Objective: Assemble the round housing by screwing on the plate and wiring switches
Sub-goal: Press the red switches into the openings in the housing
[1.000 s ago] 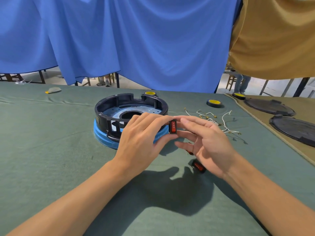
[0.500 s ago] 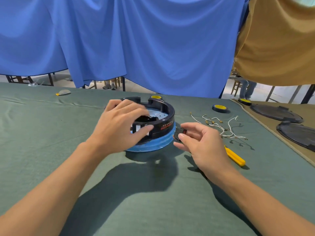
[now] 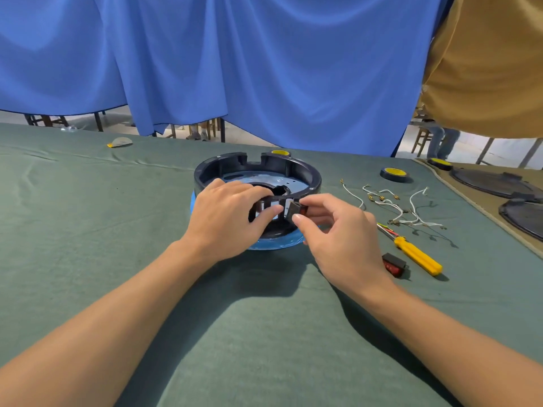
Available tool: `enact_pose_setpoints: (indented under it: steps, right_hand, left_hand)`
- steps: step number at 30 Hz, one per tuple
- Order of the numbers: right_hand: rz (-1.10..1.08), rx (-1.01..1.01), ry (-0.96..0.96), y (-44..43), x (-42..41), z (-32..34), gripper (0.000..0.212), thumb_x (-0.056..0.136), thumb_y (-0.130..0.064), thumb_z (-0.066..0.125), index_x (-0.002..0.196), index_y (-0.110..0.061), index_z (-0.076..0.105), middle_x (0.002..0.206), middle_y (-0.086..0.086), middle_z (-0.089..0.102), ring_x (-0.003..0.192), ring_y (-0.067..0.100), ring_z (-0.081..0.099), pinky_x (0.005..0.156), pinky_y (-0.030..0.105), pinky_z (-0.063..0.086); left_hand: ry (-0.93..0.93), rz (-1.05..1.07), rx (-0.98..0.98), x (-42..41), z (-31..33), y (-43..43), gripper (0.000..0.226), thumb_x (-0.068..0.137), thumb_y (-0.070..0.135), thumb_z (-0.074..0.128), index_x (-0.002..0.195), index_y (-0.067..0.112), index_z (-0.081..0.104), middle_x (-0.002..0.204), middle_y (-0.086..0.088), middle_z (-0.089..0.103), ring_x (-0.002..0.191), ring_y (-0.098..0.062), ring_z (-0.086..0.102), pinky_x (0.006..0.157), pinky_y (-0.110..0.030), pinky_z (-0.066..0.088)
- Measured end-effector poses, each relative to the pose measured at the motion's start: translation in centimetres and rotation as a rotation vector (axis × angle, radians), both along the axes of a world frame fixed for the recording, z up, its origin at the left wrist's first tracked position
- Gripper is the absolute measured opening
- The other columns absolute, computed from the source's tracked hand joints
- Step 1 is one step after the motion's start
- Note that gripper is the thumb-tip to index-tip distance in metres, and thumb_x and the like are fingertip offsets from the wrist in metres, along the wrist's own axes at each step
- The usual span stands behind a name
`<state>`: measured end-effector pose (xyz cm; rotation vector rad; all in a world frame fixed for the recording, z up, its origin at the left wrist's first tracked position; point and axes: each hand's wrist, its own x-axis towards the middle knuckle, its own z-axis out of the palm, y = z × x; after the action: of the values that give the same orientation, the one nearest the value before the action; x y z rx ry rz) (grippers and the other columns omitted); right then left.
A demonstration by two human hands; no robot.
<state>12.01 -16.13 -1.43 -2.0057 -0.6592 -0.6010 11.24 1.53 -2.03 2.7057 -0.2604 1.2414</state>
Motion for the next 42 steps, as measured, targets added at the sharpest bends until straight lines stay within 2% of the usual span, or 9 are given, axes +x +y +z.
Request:
enact_pose_setpoints:
  steps: [3, 6, 13, 20, 24, 27, 30, 34, 42]
  right_hand:
    - [-0.020, -0.019, -0.103, 0.5, 0.5, -0.2, 0.015, 0.083, -0.015, 0.073, 0.097, -0.013, 0.071, 0.077, -0.011, 0.068, 0.075, 0.005, 0.064, 0.076, 0.021, 0.050]
    - [-0.036, -0.046, -0.164, 0.9, 0.6, -0.7, 0.014, 0.081, -0.013, 0.074, 0.094, -0.011, 0.069, 0.079, -0.003, 0.070, 0.072, 0.011, 0.065, 0.072, 0.023, 0.049]
    - [-0.076, -0.035, -0.196, 1.2, 0.8, -1.1, 0.014, 0.080, -0.013, 0.073, 0.094, -0.011, 0.072, 0.078, -0.001, 0.072, 0.071, 0.016, 0.066, 0.072, 0.035, 0.052]
    - [-0.100, 0.024, -0.116, 1.3, 1.2, -1.0, 0.010, 0.081, -0.012, 0.073, 0.090, -0.010, 0.072, 0.075, 0.000, 0.071, 0.070, 0.017, 0.066, 0.071, 0.039, 0.054]
    - [-0.087, 0.016, -0.100, 1.0, 1.2, -0.8, 0.008, 0.086, -0.015, 0.069, 0.091, -0.011, 0.074, 0.078, 0.000, 0.071, 0.069, 0.014, 0.064, 0.068, 0.037, 0.054]
    - [-0.031, 0.084, -0.022, 0.5, 1.3, -0.6, 0.012, 0.090, -0.014, 0.065, 0.093, -0.014, 0.076, 0.080, -0.007, 0.071, 0.066, 0.010, 0.067, 0.065, 0.032, 0.057]
    - [0.040, 0.186, 0.113, 0.1, 1.7, -0.2, 0.009, 0.087, -0.009, 0.068, 0.088, -0.015, 0.075, 0.073, -0.009, 0.070, 0.063, 0.005, 0.068, 0.053, 0.018, 0.054]
    - [0.097, 0.337, 0.289, 0.1, 2.2, 0.1, 0.008, 0.082, -0.005, 0.074, 0.077, -0.012, 0.070, 0.068, 0.005, 0.071, 0.061, 0.012, 0.068, 0.051, 0.022, 0.053]
    - [0.093, 0.485, 0.571, -0.1, 2.8, 0.9, 0.018, 0.073, -0.010, 0.083, 0.072, -0.007, 0.066, 0.062, 0.003, 0.065, 0.051, 0.010, 0.059, 0.048, 0.019, 0.049]
  left_hand:
    - [-0.033, -0.009, -0.012, 0.1, -0.3, -0.4, 0.033, 0.089, 0.042, 0.059, 0.099, 0.016, 0.076, 0.084, 0.003, 0.076, 0.076, -0.023, 0.068, 0.073, -0.035, 0.043]
    - [-0.066, -0.012, -0.036, 0.3, -0.4, -0.7, 0.030, 0.088, 0.039, 0.060, 0.097, 0.015, 0.077, 0.081, 0.003, 0.076, 0.073, -0.023, 0.068, 0.073, -0.034, 0.041]
    - [-0.094, -0.014, -0.059, 0.6, -0.5, -1.2, 0.040, 0.094, 0.042, 0.049, 0.092, 0.012, 0.076, 0.078, -0.001, 0.074, 0.074, -0.024, 0.066, 0.073, -0.029, 0.028]
    - [-0.071, 0.003, -0.057, 0.6, -0.4, -2.2, 0.041, 0.097, 0.042, 0.046, 0.094, 0.015, 0.076, 0.077, -0.001, 0.074, 0.075, -0.027, 0.067, 0.074, -0.039, 0.040]
    - [-0.063, -0.010, -0.071, 0.4, -0.4, -2.2, 0.048, 0.097, 0.050, 0.042, 0.094, 0.017, 0.076, 0.079, 0.001, 0.074, 0.075, -0.024, 0.067, 0.075, -0.037, 0.039]
    - [-0.072, -0.035, -0.086, 0.3, -0.3, -2.0, 0.054, 0.095, 0.057, 0.040, 0.092, 0.018, 0.077, 0.076, 0.002, 0.074, 0.071, -0.023, 0.066, 0.074, -0.035, 0.037]
    - [-0.109, -0.024, -0.124, 0.4, -0.3, -2.1, 0.046, 0.093, 0.055, 0.050, 0.088, 0.019, 0.078, 0.071, 0.001, 0.073, 0.067, -0.024, 0.065, 0.074, -0.030, 0.033]
    - [-0.128, 0.016, -0.216, 0.4, -0.3, -2.3, 0.040, 0.088, 0.053, 0.057, 0.084, 0.021, 0.080, 0.064, -0.002, 0.071, 0.063, -0.028, 0.061, 0.076, -0.028, 0.030]
    - [-0.082, 0.038, -0.358, 0.8, -0.1, -2.6, 0.043, 0.081, 0.062, 0.054, 0.083, 0.027, 0.079, 0.068, 0.002, 0.073, 0.071, -0.027, 0.060, 0.078, -0.024, 0.027]
